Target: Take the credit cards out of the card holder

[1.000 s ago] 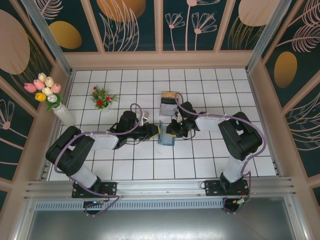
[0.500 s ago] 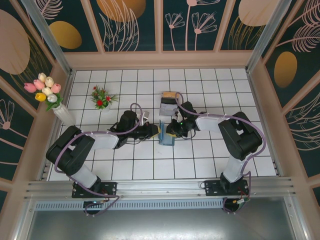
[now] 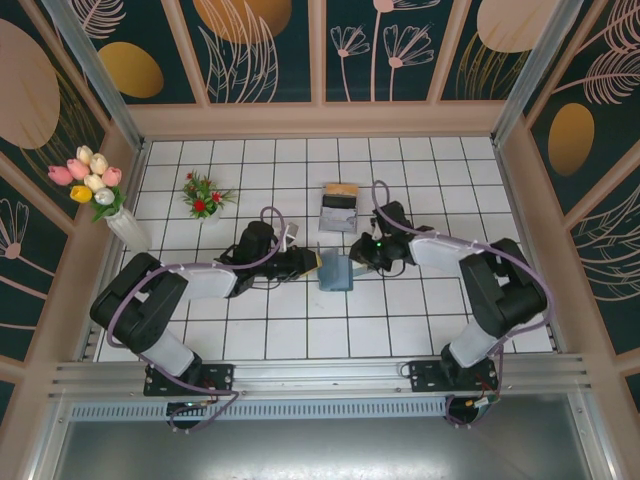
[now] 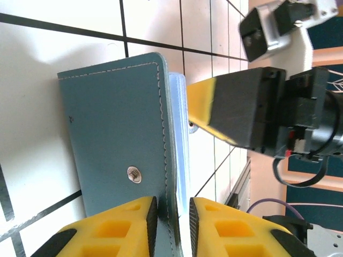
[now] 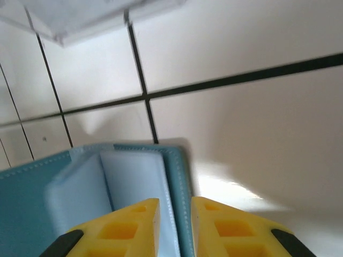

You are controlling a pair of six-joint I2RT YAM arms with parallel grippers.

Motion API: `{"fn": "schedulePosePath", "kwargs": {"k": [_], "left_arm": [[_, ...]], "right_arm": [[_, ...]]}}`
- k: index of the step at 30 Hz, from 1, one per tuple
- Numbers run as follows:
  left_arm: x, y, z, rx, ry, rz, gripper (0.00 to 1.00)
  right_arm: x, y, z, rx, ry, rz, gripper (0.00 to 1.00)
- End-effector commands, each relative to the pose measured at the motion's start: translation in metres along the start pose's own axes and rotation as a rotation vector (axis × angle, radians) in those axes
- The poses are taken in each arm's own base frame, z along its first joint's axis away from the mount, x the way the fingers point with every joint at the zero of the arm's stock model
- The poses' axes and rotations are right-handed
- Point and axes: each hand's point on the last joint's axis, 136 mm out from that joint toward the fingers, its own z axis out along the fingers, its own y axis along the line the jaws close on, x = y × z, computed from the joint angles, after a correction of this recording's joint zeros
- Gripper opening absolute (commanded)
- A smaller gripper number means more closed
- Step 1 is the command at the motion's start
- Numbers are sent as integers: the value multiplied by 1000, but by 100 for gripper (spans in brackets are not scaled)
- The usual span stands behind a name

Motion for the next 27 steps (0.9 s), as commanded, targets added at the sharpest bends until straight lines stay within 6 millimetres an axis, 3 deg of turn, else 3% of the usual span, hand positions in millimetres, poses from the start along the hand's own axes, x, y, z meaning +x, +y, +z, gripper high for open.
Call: {"fn": "schedulePosePath", "kwargs": {"k": [1,5,11,15,19,22,27], "left_arm": [[-5,-14,-3,0,-19,56,27],[-19,-1,-13,-157,-78,95,37],[-59,8,-68,-499,-265,184,64],[-94,2,-130,-699,-484,216,84],[-121,-9,-200,-836,-756,233,96],[-128,-16,-244,-906,-947,279,99],[-118,-11,-298,-966,-1226,328,99]], "right_arm": [[-14,-8,-18,21,-94,41,25],[-39,-16,-45,67,-216,38,27],[-99,-11,-134,155,-538,-23,44],[-129,-7,-200,220,-767,-74,58],[-145,-12,-253,307,-974,-83,76],[-147,-23,-276,360,-1094,-76,88],[-142,-55,-288,489,-1223,-79,93]]}}
